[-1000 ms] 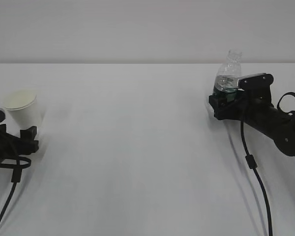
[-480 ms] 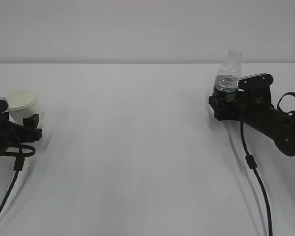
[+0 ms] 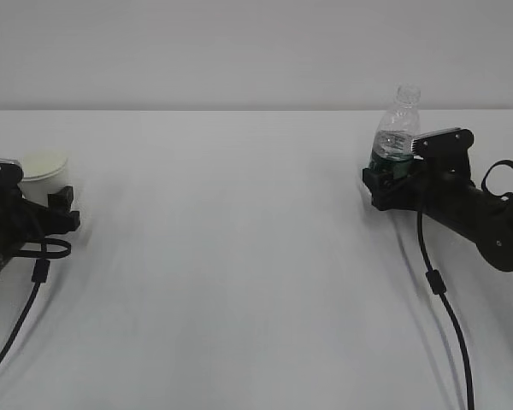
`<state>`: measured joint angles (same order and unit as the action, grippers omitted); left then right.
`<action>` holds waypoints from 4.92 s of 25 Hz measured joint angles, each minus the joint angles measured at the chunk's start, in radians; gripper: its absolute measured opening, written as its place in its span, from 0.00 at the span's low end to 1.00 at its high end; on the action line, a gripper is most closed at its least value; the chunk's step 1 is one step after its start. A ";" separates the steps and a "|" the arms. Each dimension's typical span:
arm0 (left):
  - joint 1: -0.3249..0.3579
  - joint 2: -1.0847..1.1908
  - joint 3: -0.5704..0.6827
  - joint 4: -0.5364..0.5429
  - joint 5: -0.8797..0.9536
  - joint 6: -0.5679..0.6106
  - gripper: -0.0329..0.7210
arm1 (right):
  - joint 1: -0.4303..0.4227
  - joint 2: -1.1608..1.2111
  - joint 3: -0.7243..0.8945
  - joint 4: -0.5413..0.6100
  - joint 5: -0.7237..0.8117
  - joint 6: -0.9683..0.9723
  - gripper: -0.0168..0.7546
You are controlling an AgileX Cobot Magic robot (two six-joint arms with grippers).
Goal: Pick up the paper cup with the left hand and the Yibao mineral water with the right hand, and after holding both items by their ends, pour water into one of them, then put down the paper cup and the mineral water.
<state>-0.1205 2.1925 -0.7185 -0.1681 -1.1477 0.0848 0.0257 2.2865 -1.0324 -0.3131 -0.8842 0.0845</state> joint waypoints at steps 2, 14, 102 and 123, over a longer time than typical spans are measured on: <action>0.002 0.014 -0.012 -0.007 0.000 0.000 0.80 | 0.000 0.000 0.000 -0.002 0.000 0.000 0.87; 0.002 0.045 -0.034 -0.011 0.000 0.000 0.80 | 0.002 0.002 0.000 -0.005 0.002 0.000 0.86; -0.199 -0.171 -0.095 1.130 0.127 -0.527 0.58 | 0.030 -0.376 -0.003 -1.111 0.257 0.441 0.67; -0.300 -0.104 -0.183 1.122 0.190 -0.528 0.58 | 0.081 -0.430 -0.096 -1.390 0.408 0.420 0.67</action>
<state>-0.4206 2.0886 -0.9010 0.9534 -0.9575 -0.4436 0.1071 1.8561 -1.1287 -1.7034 -0.4757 0.5046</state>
